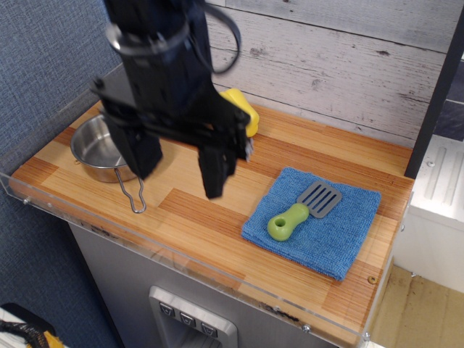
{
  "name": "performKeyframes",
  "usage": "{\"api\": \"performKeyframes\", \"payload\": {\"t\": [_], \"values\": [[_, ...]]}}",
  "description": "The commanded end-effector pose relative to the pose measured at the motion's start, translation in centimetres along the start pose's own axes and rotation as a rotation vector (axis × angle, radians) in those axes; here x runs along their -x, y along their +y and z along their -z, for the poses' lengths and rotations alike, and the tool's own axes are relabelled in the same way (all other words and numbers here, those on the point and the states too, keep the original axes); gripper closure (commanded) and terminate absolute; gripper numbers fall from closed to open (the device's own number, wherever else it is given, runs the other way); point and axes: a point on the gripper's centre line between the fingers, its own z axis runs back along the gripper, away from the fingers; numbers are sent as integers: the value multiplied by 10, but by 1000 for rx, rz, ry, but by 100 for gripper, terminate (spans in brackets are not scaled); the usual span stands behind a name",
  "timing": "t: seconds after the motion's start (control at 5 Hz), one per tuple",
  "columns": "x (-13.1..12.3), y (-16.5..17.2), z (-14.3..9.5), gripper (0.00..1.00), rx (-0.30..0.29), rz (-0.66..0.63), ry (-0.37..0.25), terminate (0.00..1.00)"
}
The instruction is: Place the green spatula between the pan and the rag.
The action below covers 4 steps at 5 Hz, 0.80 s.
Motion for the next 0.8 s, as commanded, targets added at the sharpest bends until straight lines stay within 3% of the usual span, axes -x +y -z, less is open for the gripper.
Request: {"api": "performKeyframes", "payload": {"t": [0.0,0.2,0.6], "values": [[-19,-6,27,0,-19,-95,-48,0],[-34,-15,37,0,-36,-56,-8,0],[-62,-40,53,0,-19,32,-19,0]]}}
